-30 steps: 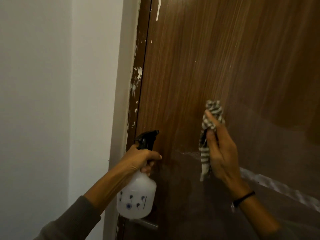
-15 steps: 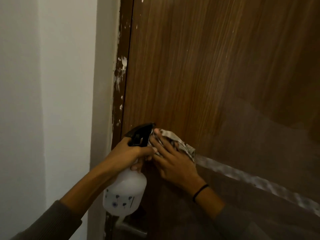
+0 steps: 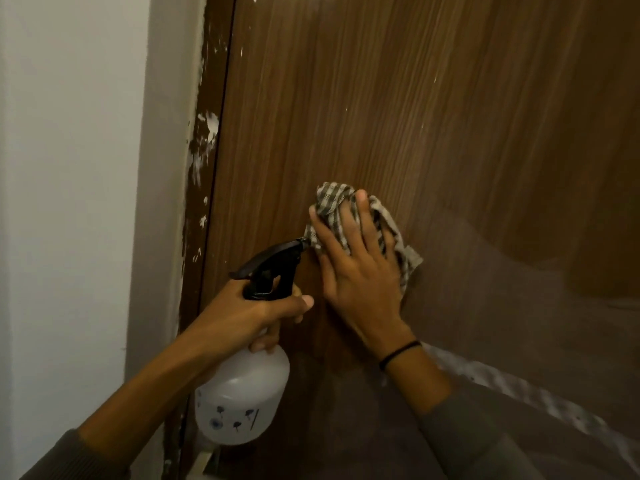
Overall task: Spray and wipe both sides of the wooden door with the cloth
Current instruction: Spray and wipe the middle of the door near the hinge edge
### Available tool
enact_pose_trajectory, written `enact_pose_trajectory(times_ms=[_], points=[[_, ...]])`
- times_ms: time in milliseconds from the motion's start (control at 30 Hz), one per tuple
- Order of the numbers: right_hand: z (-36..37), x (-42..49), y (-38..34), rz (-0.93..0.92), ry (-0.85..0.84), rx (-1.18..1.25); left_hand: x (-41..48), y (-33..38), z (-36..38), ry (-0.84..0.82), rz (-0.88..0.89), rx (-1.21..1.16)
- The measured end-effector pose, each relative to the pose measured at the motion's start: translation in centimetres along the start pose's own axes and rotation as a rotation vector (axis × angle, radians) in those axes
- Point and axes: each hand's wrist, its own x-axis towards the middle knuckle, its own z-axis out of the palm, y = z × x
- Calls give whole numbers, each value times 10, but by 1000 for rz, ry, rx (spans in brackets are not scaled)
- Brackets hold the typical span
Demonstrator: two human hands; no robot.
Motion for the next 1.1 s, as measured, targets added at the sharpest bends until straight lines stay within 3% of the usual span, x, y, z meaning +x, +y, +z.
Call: enact_pose_trajectory(times_ms=[167,300,433,567,733,800,933,1100], points=[[31,-81,-31,-224,-56,131,-1,-7,3,11,-12,10],[34,-121,-27,-309,-191,80,3,-7,12,-4,-40,37],[10,-154,9,-227,-263,-1,2,-10,14,-27,-52,65],[-8,-210,50,-26,-301,-47,-13,-13,5,-5,-59,47],[-11,-198,11,224,-270,39,-32,-27,-6,6,-92,18],[-3,-173,-11,204,-262,105,-36,-30,-4,15,-110,17],[9,-135,-34,-28,-292,190,-33,-35,11,11,-121,12],[-6,-149,8,-81,-285,133,-32,-32,25,-9,-116,-17]])
